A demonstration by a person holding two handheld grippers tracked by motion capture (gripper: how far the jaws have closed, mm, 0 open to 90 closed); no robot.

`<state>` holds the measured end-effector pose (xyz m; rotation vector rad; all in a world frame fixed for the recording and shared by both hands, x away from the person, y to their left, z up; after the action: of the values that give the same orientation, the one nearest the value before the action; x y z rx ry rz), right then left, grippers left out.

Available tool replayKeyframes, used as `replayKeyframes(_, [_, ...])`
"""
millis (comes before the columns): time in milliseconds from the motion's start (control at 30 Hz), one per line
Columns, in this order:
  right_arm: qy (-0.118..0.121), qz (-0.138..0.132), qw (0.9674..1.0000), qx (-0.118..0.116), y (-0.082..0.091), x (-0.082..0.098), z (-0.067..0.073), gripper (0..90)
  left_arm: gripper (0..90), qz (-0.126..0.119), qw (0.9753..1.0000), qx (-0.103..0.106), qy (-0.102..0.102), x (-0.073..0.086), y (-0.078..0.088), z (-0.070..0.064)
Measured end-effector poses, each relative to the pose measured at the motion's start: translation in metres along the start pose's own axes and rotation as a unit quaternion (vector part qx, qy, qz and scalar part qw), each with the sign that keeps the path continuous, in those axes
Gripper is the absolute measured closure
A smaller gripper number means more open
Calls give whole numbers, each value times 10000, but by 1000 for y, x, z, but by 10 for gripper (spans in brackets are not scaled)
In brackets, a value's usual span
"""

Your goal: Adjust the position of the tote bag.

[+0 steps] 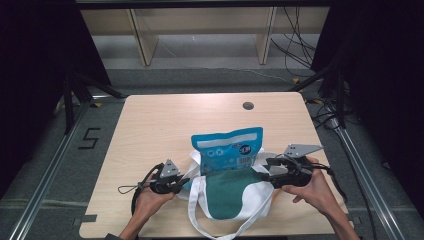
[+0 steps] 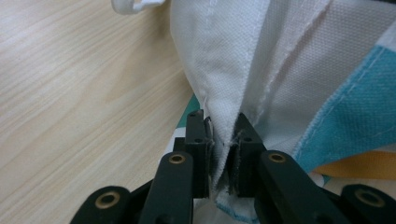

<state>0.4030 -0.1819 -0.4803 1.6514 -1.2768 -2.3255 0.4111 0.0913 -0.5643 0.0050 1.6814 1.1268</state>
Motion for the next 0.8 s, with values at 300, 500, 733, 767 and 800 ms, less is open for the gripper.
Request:
replayKeyframes(300, [674,708,9945,-374,-22,34,17,881,788,-23,10000,-43,51,0,-1,1])
replayKeyframes(500, [632,1198,9896,-488,-41,67,31,886,789,-21,10000,3,13,0,-2,2])
replayKeyframes(733, [694,1199,9904,-23,-64,72,17,887,801,-24,9999,-147,67,-1,-9,9])
replayKeyframes(767, [693,1168,9907,97,-67,70,13,887,803,-48,9997,-161,148,-2,-10,11])
replayKeyframes(800, [693,1168,9907,97,-67,70,13,887,806,-48,9997,-161,148,-2,-10,11])
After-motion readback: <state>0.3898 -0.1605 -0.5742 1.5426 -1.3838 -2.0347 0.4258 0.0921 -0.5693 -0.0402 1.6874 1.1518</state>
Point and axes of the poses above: each handheld gripper's, and its own axes: y roughly backward along the jaws, x roughly out of its underside, z roughly to its left, the point moved 10 cm from there along -y, roughly forward along the jaws
